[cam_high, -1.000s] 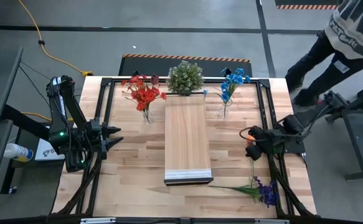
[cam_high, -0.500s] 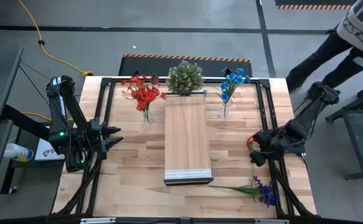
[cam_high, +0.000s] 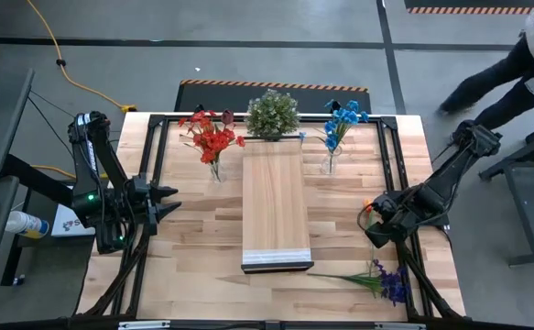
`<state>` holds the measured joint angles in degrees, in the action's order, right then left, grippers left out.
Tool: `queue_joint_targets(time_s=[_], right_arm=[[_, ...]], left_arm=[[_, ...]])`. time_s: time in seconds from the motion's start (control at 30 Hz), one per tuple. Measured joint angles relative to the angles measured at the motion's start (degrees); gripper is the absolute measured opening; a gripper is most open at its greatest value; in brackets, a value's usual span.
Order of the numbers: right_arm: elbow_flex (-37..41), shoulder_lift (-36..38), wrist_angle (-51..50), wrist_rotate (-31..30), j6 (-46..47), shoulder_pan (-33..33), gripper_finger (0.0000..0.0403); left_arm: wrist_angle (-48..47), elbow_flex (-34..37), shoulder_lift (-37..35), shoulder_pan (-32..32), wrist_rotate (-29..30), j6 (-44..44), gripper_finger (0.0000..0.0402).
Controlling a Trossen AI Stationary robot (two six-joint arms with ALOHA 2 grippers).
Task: Pick and place flowers into a vace then onto a shelf
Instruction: Put the orange flower into the right transparent vase
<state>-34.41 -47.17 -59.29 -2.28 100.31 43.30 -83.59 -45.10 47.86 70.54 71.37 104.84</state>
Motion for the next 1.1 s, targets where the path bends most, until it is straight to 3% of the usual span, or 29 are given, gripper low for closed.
queue_joint_targets(time_s=[0.57,1.1], right_arm=[[0.0,-9.1,0.6,1.7,-0.2,0.0,0.0124],[0.0,-18.5,1.0,-1.6,-0.2,-0.5,0.0124]], left_arm=[[0.0,0.0,0.0,0.0,0.0,0.0,0.0250],[0.0,0.0,0.0,0.0,0.0,0.0,0.0250]])
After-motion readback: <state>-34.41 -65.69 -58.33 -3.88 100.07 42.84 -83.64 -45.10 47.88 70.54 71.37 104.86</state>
